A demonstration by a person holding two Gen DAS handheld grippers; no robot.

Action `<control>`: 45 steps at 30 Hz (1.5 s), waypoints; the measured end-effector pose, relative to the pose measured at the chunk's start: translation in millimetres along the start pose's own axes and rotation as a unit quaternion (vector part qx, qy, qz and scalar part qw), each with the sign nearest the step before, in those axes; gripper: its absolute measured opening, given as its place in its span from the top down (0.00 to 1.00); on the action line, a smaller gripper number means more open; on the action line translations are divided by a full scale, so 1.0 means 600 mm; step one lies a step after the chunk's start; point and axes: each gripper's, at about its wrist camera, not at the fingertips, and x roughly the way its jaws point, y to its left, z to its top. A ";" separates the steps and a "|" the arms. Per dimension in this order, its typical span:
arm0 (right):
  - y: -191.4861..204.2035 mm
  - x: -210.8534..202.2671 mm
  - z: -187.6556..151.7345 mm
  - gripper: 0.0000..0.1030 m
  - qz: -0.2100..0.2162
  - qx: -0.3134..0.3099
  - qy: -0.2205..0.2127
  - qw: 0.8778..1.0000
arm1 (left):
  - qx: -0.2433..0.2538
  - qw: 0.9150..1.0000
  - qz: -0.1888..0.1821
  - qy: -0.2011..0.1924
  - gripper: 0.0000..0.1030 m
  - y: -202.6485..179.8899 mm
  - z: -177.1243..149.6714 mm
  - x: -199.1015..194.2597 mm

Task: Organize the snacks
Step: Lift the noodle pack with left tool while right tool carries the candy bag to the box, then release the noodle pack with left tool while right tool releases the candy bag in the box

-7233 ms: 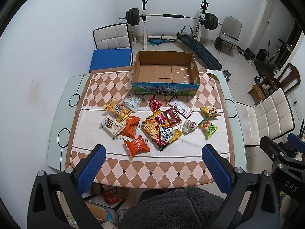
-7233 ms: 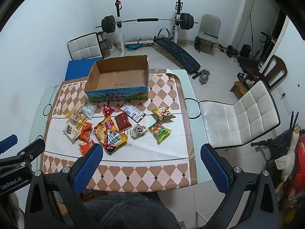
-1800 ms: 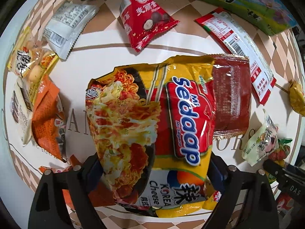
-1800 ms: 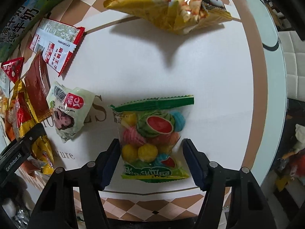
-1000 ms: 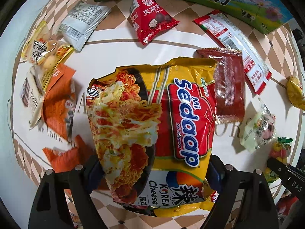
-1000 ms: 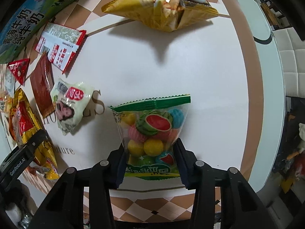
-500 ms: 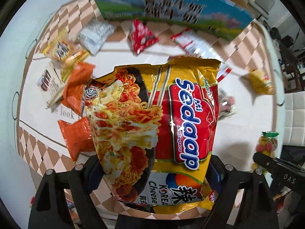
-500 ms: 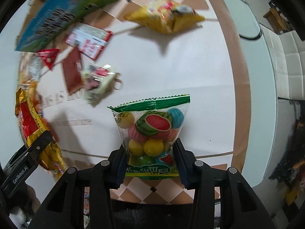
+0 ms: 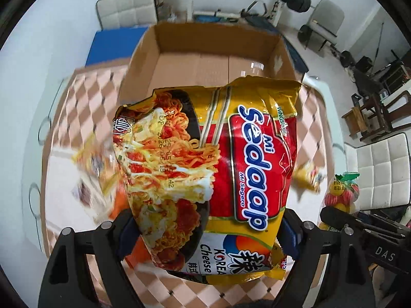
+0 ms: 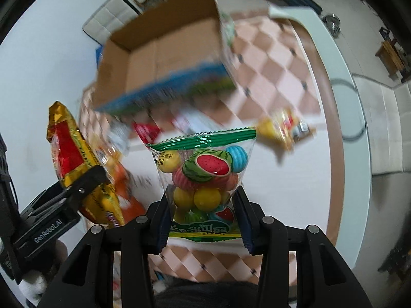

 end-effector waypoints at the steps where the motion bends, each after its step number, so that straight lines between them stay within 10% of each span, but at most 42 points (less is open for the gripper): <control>1: 0.009 -0.007 0.016 0.54 0.000 0.000 -0.006 1.000 | 0.003 1.000 -0.003 -0.001 0.15 0.003 0.020 -0.002; 10: 0.102 0.000 0.213 0.54 -0.006 0.004 -0.055 0.998 | 0.026 0.999 -0.020 -0.006 0.15 0.049 0.248 0.041; 19: 0.135 0.146 0.411 0.54 -0.032 -0.009 -0.036 0.999 | 0.044 0.996 -0.046 0.062 0.15 0.078 0.410 0.205; 38: 0.131 0.334 0.516 0.52 -0.068 -0.036 0.050 0.996 | 0.049 0.988 -0.038 0.139 0.14 0.073 0.447 0.364; 45: 0.119 0.348 0.532 0.14 -0.064 -0.018 0.068 0.995 | 0.026 0.993 -0.048 0.109 0.05 0.094 0.453 0.339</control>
